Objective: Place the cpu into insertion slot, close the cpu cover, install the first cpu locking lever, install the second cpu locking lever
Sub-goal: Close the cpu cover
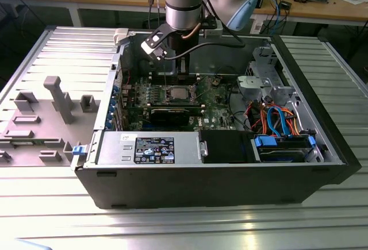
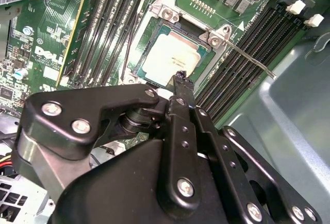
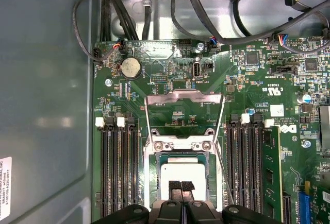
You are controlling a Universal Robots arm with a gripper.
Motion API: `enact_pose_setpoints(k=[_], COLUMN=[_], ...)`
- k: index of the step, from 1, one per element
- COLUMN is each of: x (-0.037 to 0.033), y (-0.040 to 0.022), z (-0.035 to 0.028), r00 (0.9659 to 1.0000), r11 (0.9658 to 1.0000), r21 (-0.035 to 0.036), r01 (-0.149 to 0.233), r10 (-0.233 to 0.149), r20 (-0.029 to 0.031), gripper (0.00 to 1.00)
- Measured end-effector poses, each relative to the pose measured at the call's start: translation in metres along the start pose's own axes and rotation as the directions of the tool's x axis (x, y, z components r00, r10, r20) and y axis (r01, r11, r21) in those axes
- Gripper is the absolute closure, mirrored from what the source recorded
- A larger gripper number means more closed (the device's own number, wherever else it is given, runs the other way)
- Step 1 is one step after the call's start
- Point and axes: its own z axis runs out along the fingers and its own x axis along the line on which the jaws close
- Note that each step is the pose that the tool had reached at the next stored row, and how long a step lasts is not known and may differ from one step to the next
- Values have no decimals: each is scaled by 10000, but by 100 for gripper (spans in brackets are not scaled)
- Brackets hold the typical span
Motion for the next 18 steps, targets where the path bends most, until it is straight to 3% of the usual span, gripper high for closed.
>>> enact_pose_setpoints(k=[18], x=[0], y=[13], z=[-38], r00=[10000], r11=[10000], r21=[1], r01=[3], r10=[-3], r20=[2], gripper=[89])
